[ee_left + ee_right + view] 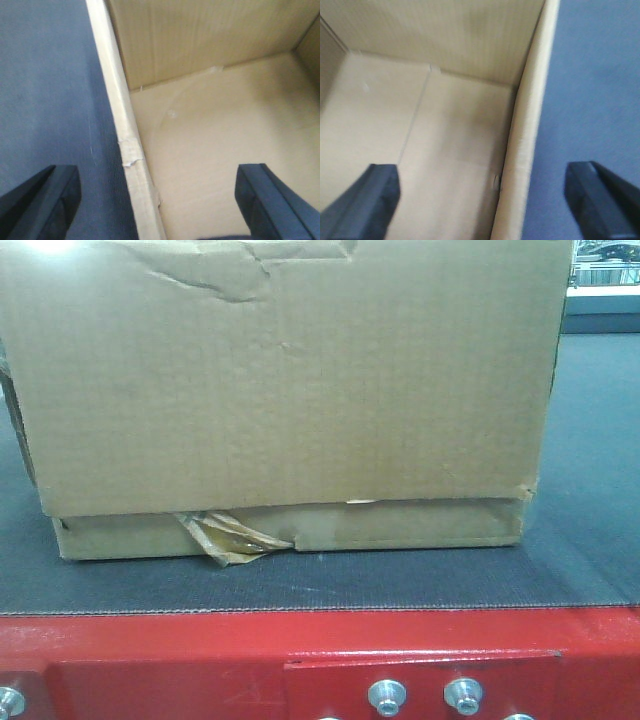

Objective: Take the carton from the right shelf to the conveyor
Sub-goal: 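Open both grippers and release the carton walls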

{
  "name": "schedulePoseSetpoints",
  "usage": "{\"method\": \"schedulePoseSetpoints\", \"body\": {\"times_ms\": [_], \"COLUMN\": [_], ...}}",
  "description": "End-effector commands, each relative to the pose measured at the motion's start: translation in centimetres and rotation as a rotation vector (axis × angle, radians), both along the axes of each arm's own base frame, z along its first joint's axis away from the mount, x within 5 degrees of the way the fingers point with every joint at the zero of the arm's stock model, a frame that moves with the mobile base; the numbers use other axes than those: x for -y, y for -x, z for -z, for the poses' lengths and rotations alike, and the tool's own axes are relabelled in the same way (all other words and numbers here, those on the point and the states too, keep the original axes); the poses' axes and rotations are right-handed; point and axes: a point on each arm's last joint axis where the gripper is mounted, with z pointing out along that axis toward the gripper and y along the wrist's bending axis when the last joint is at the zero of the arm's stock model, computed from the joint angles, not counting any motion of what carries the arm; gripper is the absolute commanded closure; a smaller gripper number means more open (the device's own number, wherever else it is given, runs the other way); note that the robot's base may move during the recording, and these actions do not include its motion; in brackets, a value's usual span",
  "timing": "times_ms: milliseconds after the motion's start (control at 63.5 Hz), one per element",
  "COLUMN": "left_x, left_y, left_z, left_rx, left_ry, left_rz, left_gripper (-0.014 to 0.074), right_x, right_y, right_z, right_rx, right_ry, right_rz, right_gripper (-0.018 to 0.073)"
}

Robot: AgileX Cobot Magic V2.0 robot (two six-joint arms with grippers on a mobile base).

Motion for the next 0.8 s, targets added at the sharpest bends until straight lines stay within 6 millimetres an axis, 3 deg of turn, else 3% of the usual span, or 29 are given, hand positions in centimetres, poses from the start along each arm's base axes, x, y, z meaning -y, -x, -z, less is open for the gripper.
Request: {"method": "schedulePoseSetpoints", "body": {"times_ms": [0,63,173,252,331,457,582,787], "left_x": [-0.9,-1.8,-3.6,-4.7,-5.8,-7.2,-8.1,-8.7], "left_y": [2.4,4.0,6.5,7.8,9.3,11.6,13.9,17.8], "left_z": [-2.7,-3.7,-3.7,-2.5,-1.2,2.0,5.6,9.1], "left_rx": [0.108,0.157,0.206,0.216,0.236,0.244,0.239,0.289], "left_ry": [0.022,-0.004,-0.056,-0.052,-0.009,0.074,0.119,0.142], "left_rz": [0.01,0.001,-0.026,-0.042,-0.061,-0.106,-0.147,-0.151], "left_gripper": [0.0115,0.0202,0.0475,0.0645,0.0579,0.058,0.0605,0.0607], "right_x": [1.8,3.1,6.0,8.0,9.7,11.7,12.4,13.0], "right_y": [1.6,2.7,4.2,5.0,6.2,8.5,11.2,15.8], "right_z": [-3.0,-4.1,-4.8,-4.2,-3.5,-0.9,2.3,7.7], "right_rx": [0.095,0.106,0.114,0.119,0.143,0.161,0.209,0.313], "right_ry": [-0.029,-0.033,-0.025,-0.014,-0.006,0.003,-0.006,-0.039], "right_rz": [0.023,0.047,0.118,0.175,0.223,0.281,0.282,0.267], "right_gripper": [0.017,0.0333,0.0621,0.0631,0.0619,0.0619,0.0619,0.0619]}}
